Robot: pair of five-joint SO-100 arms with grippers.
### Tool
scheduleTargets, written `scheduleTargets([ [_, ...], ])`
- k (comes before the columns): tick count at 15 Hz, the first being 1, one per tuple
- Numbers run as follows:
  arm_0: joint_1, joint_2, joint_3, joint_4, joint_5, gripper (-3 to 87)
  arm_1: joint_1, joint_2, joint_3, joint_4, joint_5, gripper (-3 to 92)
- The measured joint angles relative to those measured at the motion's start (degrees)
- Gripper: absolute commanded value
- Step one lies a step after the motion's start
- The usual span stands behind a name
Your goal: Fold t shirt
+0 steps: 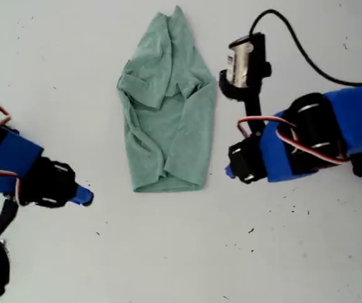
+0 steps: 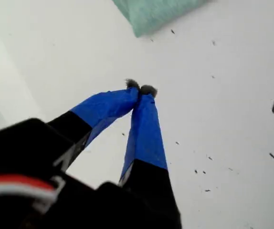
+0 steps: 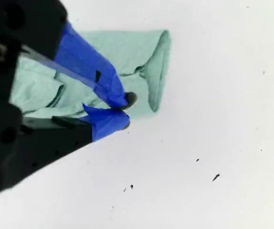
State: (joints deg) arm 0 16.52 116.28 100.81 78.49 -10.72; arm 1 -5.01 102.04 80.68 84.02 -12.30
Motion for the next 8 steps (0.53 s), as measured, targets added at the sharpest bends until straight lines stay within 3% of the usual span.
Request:
scheduleTargets([
  [3,-3.3,-3.4,-2.3,-2.3,7.6,29.1,0.0,-8.7,-10.5,3.4,-1.4,33.9],
  [8,-12.1,-16.0,-3.4,-3.7,16.6,29.2,1.8,-21.7,-19.8,6.3,-1.7,34.0],
])
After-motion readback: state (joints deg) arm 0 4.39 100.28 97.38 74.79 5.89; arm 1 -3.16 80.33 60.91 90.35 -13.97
